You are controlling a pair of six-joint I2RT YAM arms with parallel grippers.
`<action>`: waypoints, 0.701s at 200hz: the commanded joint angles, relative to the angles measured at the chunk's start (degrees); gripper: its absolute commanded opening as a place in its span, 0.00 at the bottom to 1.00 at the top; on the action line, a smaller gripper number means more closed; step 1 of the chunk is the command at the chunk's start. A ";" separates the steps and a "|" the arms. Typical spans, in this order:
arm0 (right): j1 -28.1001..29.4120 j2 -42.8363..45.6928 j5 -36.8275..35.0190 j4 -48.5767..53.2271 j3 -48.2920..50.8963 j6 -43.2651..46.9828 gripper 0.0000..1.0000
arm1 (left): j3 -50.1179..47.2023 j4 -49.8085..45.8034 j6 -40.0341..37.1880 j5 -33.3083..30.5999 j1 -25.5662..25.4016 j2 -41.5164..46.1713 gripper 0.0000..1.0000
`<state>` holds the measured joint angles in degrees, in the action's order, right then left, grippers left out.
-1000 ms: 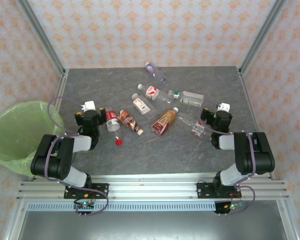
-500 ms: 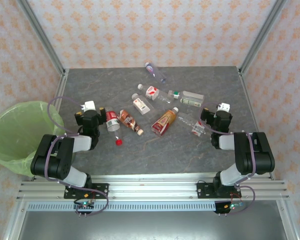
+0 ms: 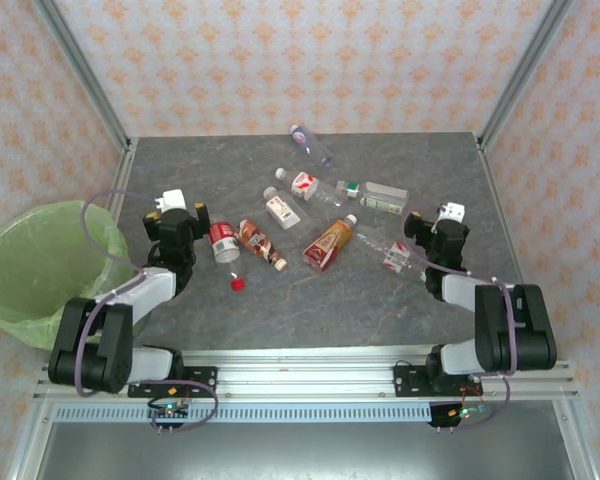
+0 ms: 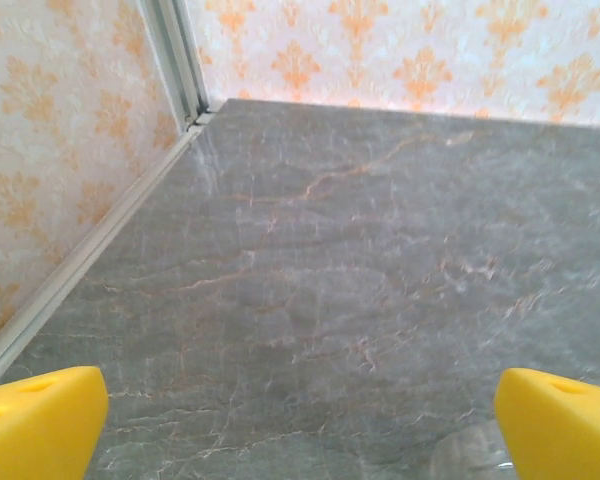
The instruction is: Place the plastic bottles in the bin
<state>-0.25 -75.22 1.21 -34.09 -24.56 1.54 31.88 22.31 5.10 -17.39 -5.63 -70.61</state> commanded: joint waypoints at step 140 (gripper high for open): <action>0.44 6.58 17.12 16.96 -9.23 -26.42 0.99 | 18.57 -54.87 34.43 15.96 -10.37 -0.08 1.00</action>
<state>-0.12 -68.42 15.99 -17.43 -31.59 -24.03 52.29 -27.77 38.44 -10.39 -15.77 -72.01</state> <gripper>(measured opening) 0.992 0.999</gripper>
